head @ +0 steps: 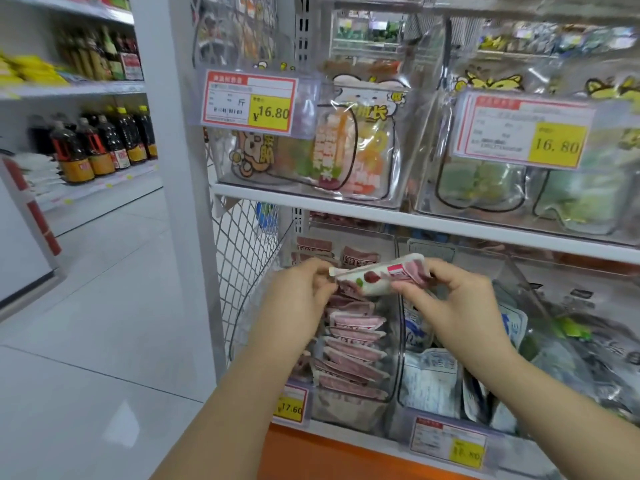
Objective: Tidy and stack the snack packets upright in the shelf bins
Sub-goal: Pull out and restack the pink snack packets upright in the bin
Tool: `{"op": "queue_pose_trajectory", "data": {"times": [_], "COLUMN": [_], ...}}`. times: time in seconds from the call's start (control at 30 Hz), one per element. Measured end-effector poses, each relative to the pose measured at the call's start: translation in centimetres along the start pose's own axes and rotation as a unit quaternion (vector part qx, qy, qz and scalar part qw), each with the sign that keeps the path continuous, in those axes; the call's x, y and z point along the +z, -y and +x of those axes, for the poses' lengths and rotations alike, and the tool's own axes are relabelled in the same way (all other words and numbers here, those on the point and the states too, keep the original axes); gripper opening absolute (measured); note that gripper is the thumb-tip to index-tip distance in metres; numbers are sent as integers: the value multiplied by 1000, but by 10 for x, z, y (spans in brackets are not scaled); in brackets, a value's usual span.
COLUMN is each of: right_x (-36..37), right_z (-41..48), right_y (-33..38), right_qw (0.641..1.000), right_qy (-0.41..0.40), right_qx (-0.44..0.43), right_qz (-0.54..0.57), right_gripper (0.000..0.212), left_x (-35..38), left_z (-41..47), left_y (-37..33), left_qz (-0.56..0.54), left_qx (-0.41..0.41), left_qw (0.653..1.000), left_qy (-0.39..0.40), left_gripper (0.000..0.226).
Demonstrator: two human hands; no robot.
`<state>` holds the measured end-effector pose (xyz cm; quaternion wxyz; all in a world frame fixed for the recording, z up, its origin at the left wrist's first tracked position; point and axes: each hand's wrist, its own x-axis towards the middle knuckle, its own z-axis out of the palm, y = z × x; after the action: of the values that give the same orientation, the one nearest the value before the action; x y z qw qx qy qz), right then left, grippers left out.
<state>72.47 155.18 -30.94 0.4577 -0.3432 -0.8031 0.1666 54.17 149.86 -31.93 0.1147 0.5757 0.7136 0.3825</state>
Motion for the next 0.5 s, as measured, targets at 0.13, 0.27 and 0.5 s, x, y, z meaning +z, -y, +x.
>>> {"op": "queue_pose_trajectory", "data": {"times": [0.13, 0.27, 0.5], "right_x": [16, 38, 68], "right_z": [27, 67, 106], "right_y": [-20, -30, -62], "right_qw": [982, 943, 893], "right_qy": [-8, 87, 258], "right_qx": [-86, 0, 29], "right_qz": [-167, -321, -368], "right_gripper": [27, 24, 18], "left_x": [4, 12, 30], "left_z": [5, 13, 33], "left_y": [16, 26, 32], "left_qz": [52, 74, 64], "left_qx": [-8, -8, 7], "left_qw": [998, 997, 997], "left_qy": [-31, 1, 34], "left_gripper": [26, 24, 26]}}
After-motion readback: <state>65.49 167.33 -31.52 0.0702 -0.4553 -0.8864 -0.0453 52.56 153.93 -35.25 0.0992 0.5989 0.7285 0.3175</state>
